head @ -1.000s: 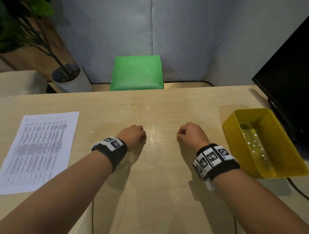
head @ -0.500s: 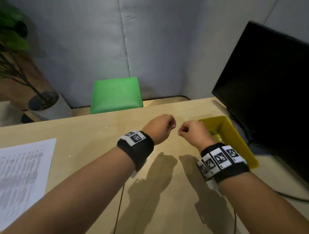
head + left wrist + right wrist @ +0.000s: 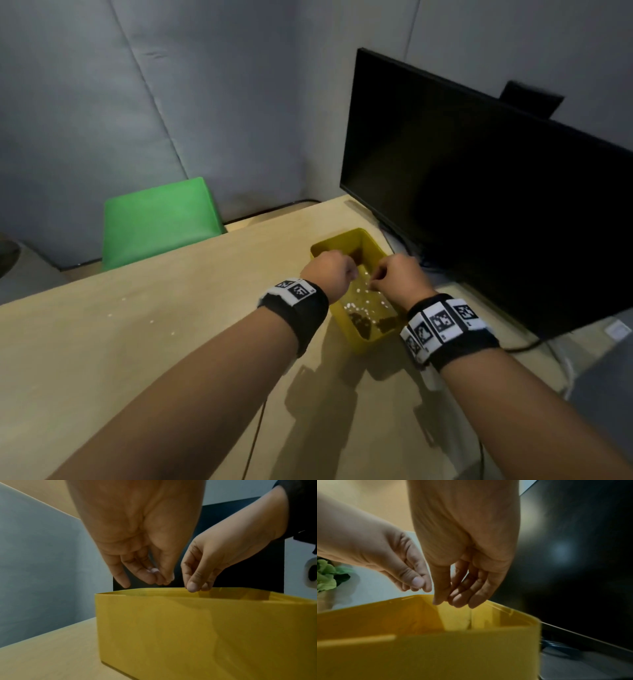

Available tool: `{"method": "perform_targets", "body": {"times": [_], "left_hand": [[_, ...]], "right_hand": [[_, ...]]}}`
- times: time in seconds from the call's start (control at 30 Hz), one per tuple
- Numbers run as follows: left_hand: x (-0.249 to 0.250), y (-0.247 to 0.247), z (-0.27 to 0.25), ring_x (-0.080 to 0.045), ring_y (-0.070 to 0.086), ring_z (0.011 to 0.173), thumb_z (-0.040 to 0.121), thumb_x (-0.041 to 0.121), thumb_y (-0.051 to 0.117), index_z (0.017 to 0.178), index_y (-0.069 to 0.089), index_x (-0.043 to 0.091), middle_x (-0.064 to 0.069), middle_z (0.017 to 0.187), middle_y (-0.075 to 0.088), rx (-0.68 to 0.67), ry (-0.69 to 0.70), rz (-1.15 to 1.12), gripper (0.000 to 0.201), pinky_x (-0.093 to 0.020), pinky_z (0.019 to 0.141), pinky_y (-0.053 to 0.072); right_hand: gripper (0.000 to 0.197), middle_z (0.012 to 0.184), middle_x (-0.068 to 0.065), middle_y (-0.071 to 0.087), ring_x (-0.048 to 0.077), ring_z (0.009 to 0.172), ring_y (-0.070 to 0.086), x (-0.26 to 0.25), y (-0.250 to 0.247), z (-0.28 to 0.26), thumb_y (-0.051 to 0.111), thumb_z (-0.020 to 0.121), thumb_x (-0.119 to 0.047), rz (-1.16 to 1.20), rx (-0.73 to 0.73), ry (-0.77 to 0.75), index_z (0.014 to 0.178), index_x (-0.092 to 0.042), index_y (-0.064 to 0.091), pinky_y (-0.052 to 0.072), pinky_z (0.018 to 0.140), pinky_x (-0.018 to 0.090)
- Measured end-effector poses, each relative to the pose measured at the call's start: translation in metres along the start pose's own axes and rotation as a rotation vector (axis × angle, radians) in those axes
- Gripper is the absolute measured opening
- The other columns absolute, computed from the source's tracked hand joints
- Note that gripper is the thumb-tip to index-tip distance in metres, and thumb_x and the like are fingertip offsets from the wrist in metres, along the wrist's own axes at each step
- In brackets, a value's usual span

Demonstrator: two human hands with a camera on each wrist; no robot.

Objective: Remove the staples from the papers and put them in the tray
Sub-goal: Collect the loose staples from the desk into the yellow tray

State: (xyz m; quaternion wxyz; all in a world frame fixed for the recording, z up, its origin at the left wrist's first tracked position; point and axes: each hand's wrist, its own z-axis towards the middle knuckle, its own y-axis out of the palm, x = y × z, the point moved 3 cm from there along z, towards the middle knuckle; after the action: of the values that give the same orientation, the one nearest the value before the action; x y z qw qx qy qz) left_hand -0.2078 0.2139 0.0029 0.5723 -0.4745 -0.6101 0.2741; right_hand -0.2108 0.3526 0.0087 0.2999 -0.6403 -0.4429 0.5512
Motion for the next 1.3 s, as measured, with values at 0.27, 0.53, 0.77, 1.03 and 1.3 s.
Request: {"method": "perform_targets", "body": {"times": [0.27, 0.53, 0.77, 1.03, 1.3], "left_hand": [[0.001, 0.009, 0.006, -0.027, 0.057, 0.100, 0.090, 0.014, 0.056, 0.101, 0.067, 0.018, -0.007, 0.110, 0.058, 0.020, -0.028, 0.097, 0.016, -0.037, 0.083, 0.050], [0.000, 0.013, 0.004, -0.026, 0.053, 0.100, 0.094, 0.017, 0.049, 0.104, 0.066, 0.017, -0.006, 0.108, 0.055, 0.004, 0.002, 0.085, 0.019, -0.036, 0.084, 0.049], [-0.006, 0.013, 0.003, -0.023, 0.054, 0.099, 0.090, 0.013, 0.056, 0.097, 0.064, 0.017, -0.004, 0.105, 0.057, 0.056, 0.005, 0.054, 0.012, -0.034, 0.083, 0.049], [-0.006, 0.010, -0.007, -0.024, 0.048, 0.108, 0.093, 0.022, 0.053, 0.121, 0.057, 0.024, -0.003, 0.119, 0.053, 0.128, 0.059, 0.155, 0.028, -0.034, 0.089, 0.042], [-0.062, -0.034, -0.049, -0.026, 0.052, 0.112, 0.094, 0.024, 0.049, 0.122, 0.056, 0.021, -0.004, 0.125, 0.054, 0.248, -0.094, 0.082, 0.029, -0.037, 0.088, 0.043]], "right_hand": [[0.020, 0.108, 0.006, 0.070, 0.022, 0.105, 0.063, 0.022, 0.009, 0.000, 0.062, 0.091, -0.021, 0.027, -0.080, 0.006, 0.106, -0.014, 0.073, 0.050, 0.093, 0.036], [0.014, 0.103, 0.003, 0.069, 0.019, 0.102, 0.063, 0.026, 0.009, 0.004, 0.065, 0.087, -0.013, 0.083, -0.047, -0.003, 0.100, -0.014, 0.070, 0.050, 0.090, 0.032], [0.018, 0.109, 0.003, 0.068, 0.019, 0.105, 0.062, 0.025, 0.012, 0.006, 0.061, 0.090, -0.012, 0.061, -0.072, -0.011, 0.105, -0.015, 0.070, 0.048, 0.090, 0.032], [0.020, 0.111, 0.001, 0.067, 0.020, 0.106, 0.061, 0.012, 0.012, 0.005, 0.060, 0.090, -0.019, 0.037, -0.091, -0.027, 0.109, -0.021, 0.068, 0.052, 0.091, 0.038], [0.015, 0.100, -0.005, 0.068, 0.015, 0.095, 0.062, -0.079, 0.025, 0.008, 0.059, 0.091, -0.024, 0.079, -0.098, -0.236, 0.102, -0.024, 0.069, 0.054, 0.085, 0.036]]}}
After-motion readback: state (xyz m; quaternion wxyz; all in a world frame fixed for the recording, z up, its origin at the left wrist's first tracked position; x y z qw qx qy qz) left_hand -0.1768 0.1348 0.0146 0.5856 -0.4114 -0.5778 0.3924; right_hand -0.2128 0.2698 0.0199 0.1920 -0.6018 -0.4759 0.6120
